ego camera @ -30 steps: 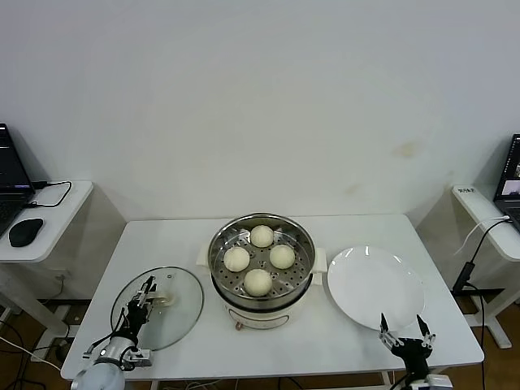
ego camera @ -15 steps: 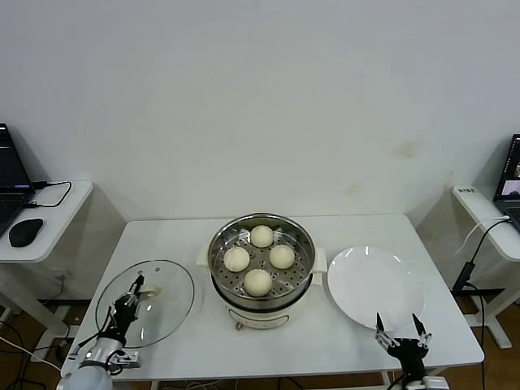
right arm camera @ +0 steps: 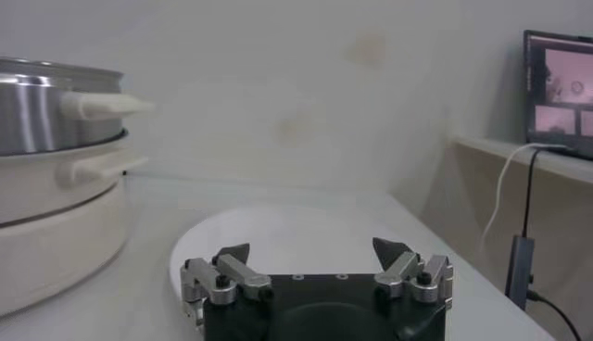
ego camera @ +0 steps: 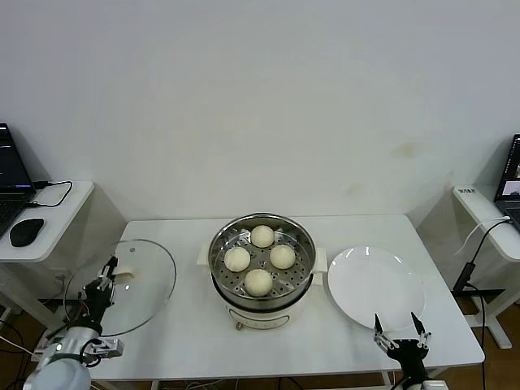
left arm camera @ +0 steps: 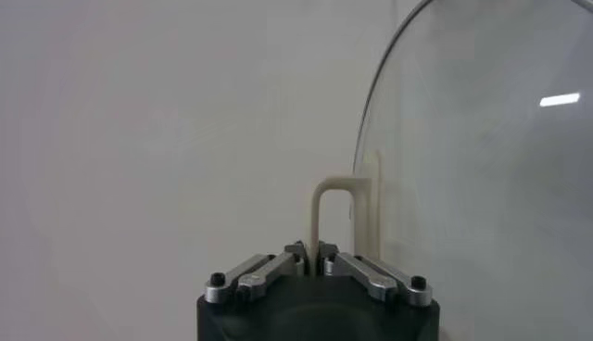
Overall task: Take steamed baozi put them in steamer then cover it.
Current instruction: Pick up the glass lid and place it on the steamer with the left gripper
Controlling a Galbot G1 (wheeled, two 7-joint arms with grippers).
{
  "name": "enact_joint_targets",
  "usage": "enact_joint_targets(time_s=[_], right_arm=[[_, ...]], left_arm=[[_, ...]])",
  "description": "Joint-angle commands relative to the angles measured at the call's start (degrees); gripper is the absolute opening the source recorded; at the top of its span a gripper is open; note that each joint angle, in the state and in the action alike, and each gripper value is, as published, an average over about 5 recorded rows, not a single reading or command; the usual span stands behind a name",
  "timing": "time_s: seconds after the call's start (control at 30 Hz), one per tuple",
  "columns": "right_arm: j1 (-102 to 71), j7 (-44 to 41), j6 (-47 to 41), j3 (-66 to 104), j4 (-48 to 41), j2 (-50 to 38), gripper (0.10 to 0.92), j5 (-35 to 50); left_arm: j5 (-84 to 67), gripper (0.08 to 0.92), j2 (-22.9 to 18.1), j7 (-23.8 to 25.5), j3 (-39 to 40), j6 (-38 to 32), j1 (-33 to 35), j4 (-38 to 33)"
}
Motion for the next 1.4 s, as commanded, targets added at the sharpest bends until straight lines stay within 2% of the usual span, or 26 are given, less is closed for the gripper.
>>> enact_joint_targets(time_s=[0.03, 0.17, 0.27, 0.4, 0.6, 0.83, 1.03, 1.2, 1.4], right_arm=[[-0.52, 0.14, 1.67, -0.32, -0.14, 0.17, 0.823, -3.55], [-0.03, 0.69, 1.91, -0.75, -0.75, 1.0, 0.823, -5.55], [0.34, 1.39, 1.92, -0.85, -1.2, 1.82, 0.823, -7.3], [0.7, 2.94, 2.11, -0.75, -1.77, 3.27, 0.823, -9.97], [0.98, 4.69, 3.02, -1.23, -2.42, 4.58, 0.823, -14.04], [1.85, 5.42, 3.01, -2.05, -3.47, 5.0, 0.823, -15.39], [2.14, 5.72, 3.04, -2.76, -4.18, 5.24, 0.823, -16.5], [2.32, 5.88, 3.09, -3.17, -4.67, 5.26, 0.823, -17.25], [2.28, 5.86, 3.06, -3.23, -4.91, 5.31, 0.823, -17.39]], left_arm=[[-8.12, 0.142, 8.08, 7.37, 4.97, 14.14, -0.85, -17.81], [-8.55, 0.142, 10.26, 9.19, 13.3, 18.33, -7.2, -18.46], [-6.47, 0.142, 9.77, 10.26, 20.64, 20.21, -12.86, -16.84], [-2.51, 0.142, 6.0, 12.75, 28.34, 22.68, -19.82, -14.15], [4.06, 0.142, -1.6, 17.88, 34.03, 26.52, -26.77, -11.16], [12.79, 0.142, -8.25, 24.52, 39.03, 31.11, -29.91, -9.68], [18.84, 0.142, -13.22, 29.51, 42.51, 31.75, -32.08, -7.92], [21.7, 0.142, -17.13, 30.82, 45.08, 31.54, -32.94, -5.96], [22.76, 0.142, -18.44, 30.61, 47.34, 31.0, -33.27, -4.41]])
